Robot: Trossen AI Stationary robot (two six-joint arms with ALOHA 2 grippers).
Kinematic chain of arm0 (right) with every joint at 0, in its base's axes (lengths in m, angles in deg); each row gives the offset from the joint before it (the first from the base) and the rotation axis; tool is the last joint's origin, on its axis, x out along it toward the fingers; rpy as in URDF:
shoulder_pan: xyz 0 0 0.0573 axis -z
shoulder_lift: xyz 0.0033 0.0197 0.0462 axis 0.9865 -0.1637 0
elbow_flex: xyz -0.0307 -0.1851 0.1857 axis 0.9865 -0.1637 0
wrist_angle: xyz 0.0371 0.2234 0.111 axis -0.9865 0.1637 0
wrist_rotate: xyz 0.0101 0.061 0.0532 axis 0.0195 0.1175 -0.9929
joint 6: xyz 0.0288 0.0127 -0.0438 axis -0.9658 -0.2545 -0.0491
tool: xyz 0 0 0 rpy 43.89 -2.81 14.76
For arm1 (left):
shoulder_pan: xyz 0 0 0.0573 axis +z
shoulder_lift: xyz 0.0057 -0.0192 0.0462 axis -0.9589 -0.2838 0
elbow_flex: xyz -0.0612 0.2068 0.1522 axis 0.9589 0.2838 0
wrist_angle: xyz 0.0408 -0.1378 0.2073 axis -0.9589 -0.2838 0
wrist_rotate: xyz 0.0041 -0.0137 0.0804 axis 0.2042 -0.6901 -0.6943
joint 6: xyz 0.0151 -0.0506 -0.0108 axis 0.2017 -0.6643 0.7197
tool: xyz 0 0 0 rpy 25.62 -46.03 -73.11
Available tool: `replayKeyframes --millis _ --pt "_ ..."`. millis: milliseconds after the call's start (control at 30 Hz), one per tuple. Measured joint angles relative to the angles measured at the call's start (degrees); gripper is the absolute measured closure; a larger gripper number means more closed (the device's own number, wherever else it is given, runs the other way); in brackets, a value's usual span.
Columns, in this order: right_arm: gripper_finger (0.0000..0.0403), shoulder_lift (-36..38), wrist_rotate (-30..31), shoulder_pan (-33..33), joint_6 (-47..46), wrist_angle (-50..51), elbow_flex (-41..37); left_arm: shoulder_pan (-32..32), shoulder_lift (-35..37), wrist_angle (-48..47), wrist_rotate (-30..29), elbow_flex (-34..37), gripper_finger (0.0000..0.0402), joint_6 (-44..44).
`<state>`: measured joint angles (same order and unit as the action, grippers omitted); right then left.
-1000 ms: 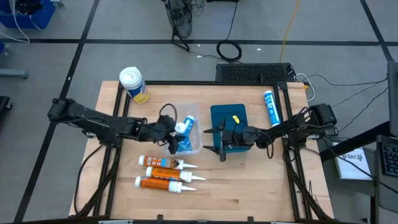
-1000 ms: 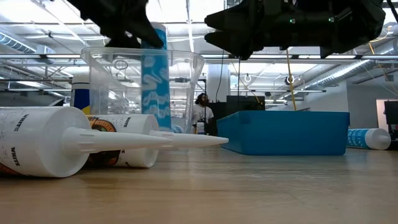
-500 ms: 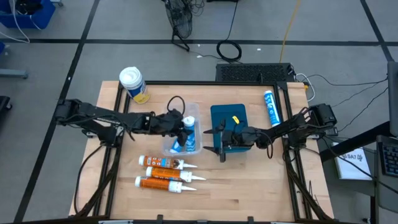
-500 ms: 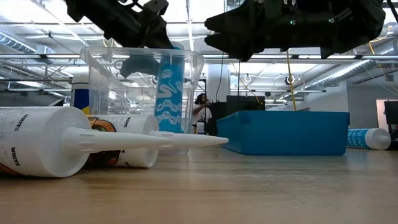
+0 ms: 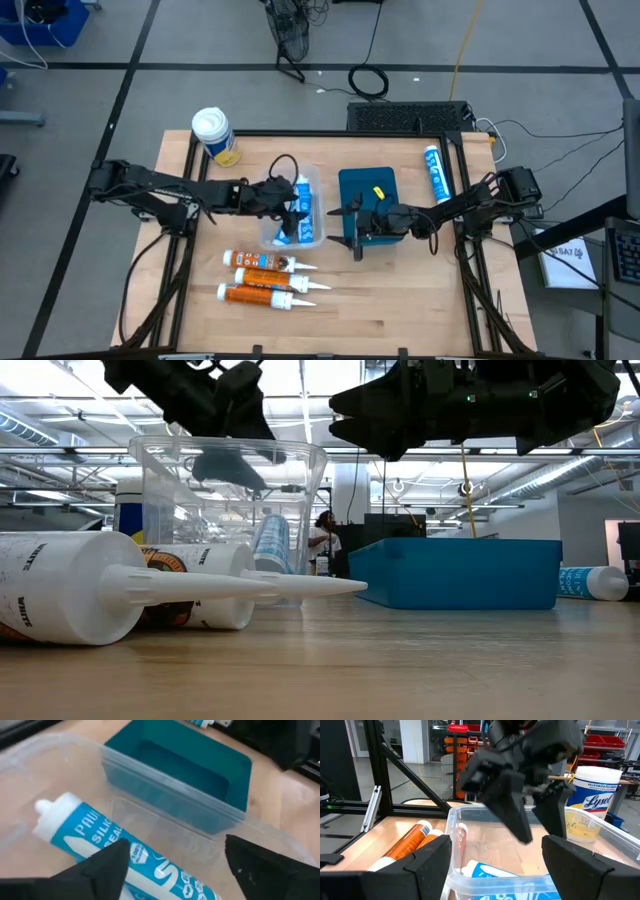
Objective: Pick & place silicon tubes, Sealant and Lysol wipes
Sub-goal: Put the blue sealant into the transparent bin
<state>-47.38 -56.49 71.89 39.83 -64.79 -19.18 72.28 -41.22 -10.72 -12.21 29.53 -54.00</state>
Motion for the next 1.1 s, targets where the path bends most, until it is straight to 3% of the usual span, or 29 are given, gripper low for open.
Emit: replayKeyframes --millis 133,267,500,667,767,900,1100 --pt "0.0112 0.5 0.0 0.0 -2.0 1.9 0.0 -0.4 2.7 0.3 0.6 0.0 0.0126 4.1" --pt "0.0112 3.9 1.5 0.0 -4.5 10.2 0.0 -2.4 6.8 1.6 0.3 0.0 0.0151 10.0" --pt "0.0112 16.2 22.4 0.4 -7.0 40.1 0.0 -9.6 14.6 6.4 0.6 1.4 0.0173 26.7" --pt "0.0112 26.9 37.1 4.4 -19.4 66.9 0.0 -12.5 20.7 11.2 0.6 7.4 0.0178 30.5" --pt "0.0112 30.8 37.2 10.6 -30.1 81.0 0.0 -12.8 23.5 15.6 0.5 12.0 0.0173 30.3" --pt "0.0112 31.3 36.7 19.9 -36.9 93.1 0.0 -12.7 25.6 21.7 0.5 16.6 0.0168 29.4" --pt "0.0112 27.5 26.9 32.5 -38.1 97.6 -1.0 -12.7 26.4 25.5 0.5 18.9 0.0167 28.3"
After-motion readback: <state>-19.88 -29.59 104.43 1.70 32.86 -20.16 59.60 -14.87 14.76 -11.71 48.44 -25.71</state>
